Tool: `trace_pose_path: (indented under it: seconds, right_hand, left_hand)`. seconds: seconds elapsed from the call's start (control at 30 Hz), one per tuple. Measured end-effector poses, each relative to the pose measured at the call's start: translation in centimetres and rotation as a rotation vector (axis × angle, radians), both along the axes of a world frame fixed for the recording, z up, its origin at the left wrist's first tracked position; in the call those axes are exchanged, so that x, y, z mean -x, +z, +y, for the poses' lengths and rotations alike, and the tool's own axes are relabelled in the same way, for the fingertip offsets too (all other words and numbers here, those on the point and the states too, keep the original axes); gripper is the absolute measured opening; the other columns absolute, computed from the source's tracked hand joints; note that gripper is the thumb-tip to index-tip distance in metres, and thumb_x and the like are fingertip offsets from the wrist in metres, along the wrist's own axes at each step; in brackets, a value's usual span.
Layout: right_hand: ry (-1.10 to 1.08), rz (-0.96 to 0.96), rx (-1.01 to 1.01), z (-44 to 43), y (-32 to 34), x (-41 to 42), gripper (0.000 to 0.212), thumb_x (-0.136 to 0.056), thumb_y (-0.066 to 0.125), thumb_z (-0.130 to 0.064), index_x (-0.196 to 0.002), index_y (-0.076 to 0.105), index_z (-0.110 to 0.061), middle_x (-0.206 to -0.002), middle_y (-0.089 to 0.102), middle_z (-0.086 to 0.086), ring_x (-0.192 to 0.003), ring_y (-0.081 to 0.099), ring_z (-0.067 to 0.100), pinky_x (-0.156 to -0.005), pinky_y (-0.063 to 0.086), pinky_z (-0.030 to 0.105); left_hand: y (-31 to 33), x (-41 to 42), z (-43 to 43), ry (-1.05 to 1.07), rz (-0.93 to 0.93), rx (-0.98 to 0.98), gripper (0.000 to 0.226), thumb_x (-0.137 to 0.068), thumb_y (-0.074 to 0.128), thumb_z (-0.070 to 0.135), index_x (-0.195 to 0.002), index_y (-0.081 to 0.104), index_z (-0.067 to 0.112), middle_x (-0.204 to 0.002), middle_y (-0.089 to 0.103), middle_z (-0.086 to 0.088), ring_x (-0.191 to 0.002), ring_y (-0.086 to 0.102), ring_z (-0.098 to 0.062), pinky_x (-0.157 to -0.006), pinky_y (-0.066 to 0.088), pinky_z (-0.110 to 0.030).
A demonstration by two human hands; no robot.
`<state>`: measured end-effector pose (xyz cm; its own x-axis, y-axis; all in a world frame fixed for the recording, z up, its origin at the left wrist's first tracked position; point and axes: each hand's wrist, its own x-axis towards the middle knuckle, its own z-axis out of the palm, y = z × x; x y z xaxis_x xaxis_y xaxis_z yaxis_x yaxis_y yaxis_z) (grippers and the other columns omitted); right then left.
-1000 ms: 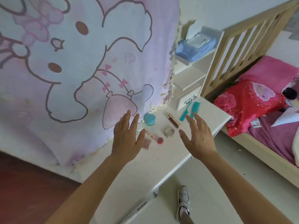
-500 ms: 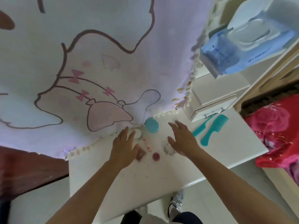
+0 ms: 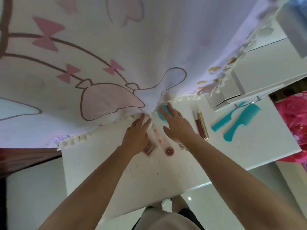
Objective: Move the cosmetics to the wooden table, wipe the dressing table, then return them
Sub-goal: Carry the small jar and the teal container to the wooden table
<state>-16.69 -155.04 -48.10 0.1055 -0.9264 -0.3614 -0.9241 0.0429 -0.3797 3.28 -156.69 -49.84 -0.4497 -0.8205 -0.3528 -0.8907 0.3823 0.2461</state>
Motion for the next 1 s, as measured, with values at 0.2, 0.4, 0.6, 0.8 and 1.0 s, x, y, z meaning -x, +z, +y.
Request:
trace_pose_path:
  seconds: [0.2,0.4,0.6,0.8,1.0]
  right_hand:
    - [-0.089,-0.027,0.064,4.7,-1.7,-0.8,0.052,-0.090,0.065,-0.025,-0.136,0.040,-0.023,-0.161,0.020,-0.002,-0.136,0.038,0.028,-0.090,0.052,0.039]
    - [-0.157,-0.098,0.021,4.7,-0.7,-0.8,0.045,-0.089,0.070,-0.022,-0.126,0.045,-0.027,-0.144,0.035,-0.009,-0.118,0.049,0.022,-0.088,0.053,0.037]
    - [-0.176,-0.141,0.222,5.3,4.2,0.2,0.048,-0.085,0.074,-0.026,-0.125,0.047,-0.031,-0.140,0.040,-0.011,-0.110,0.056,0.020,-0.082,0.042,0.023]
    - [-0.037,-0.167,0.390,4.8,9.1,0.1,0.049,-0.082,0.074,-0.033,-0.123,0.047,-0.037,-0.137,0.042,-0.017,-0.106,0.058,0.015,-0.064,0.034,0.013]
    - [0.105,-0.405,0.482,4.1,11.3,-5.2,0.049,-0.082,0.075,-0.029,-0.123,0.049,-0.036,-0.137,0.042,-0.017,-0.108,0.056,0.015,-0.074,0.052,0.028]
  left_hand:
    - [-1.0,-1.3,2.3,0.123,0.111,-0.049,0.043,-0.100,0.050,0.027,-0.142,0.042,0.025,-0.160,0.023,-0.001,-0.138,0.036,-0.023,-0.097,0.047,-0.037]
    - [0.2,-1.5,2.8,0.223,0.157,-0.009,0.033,-0.095,0.056,0.017,-0.126,0.050,0.021,-0.134,0.046,0.000,-0.109,0.053,-0.024,-0.076,0.045,-0.031]
    - [5.3,-2.8,3.0,0.208,0.335,0.251,0.037,-0.087,0.068,0.020,-0.121,0.052,0.021,-0.131,0.055,-0.003,-0.101,0.060,-0.029,-0.069,0.058,-0.039]
    - [12.1,-4.6,5.4,0.335,0.399,0.494,0.044,-0.080,0.075,0.019,-0.118,0.054,0.024,-0.124,0.060,-0.002,-0.097,0.061,-0.027,-0.064,0.059,-0.036]
    - [16.9,-9.0,11.7,0.660,0.346,0.709,0.038,-0.084,0.070,0.022,-0.121,0.062,0.016,-0.124,0.061,0.000,-0.098,0.060,-0.026,-0.062,0.056,-0.038]
